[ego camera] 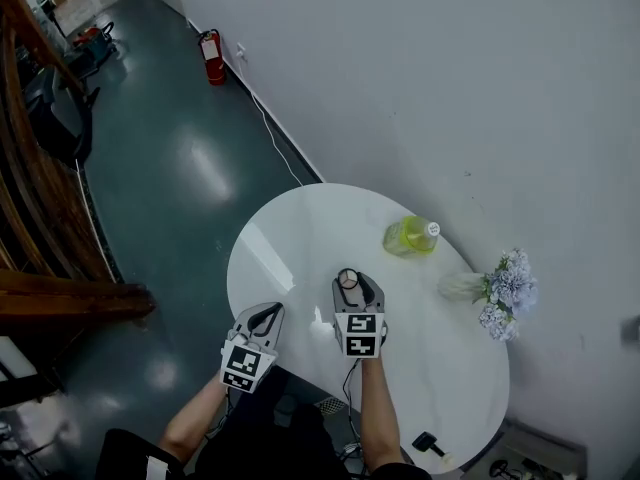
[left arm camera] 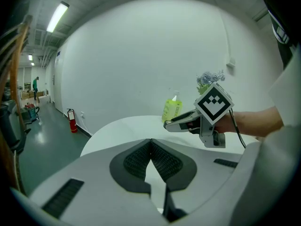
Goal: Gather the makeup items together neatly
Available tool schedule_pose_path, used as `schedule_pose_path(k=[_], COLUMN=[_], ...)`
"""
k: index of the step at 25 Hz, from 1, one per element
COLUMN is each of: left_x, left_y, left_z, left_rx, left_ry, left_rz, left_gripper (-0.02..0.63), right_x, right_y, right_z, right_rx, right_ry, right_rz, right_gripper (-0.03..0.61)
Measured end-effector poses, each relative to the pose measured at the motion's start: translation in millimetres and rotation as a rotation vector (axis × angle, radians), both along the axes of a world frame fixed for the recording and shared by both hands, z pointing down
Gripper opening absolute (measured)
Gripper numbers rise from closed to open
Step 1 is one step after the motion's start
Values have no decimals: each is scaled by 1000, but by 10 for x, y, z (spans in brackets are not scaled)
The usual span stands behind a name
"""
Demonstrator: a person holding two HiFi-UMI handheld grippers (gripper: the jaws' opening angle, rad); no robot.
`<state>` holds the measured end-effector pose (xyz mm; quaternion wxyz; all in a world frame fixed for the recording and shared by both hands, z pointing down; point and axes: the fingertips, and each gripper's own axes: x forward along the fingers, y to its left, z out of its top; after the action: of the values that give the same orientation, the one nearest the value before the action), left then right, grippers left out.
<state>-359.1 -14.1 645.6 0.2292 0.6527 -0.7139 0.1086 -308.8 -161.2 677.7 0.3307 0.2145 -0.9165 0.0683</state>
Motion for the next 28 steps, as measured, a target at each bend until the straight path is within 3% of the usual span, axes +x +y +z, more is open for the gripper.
schedule_pose_path(k=[11, 28], left_x=[730, 2457], left_y=[-107, -336], left_z=[-301, -479], left_rx=[55, 96], left_ry=[-16, -9], left_rz=[136, 457], left_gripper=[17, 17], right_x=[1046, 3073], right_y=[197, 565], right_z=[-487, -749], right_rx=[39, 70], right_ry=[-37, -59], right_rz=[129, 437], right_gripper=[236, 236])
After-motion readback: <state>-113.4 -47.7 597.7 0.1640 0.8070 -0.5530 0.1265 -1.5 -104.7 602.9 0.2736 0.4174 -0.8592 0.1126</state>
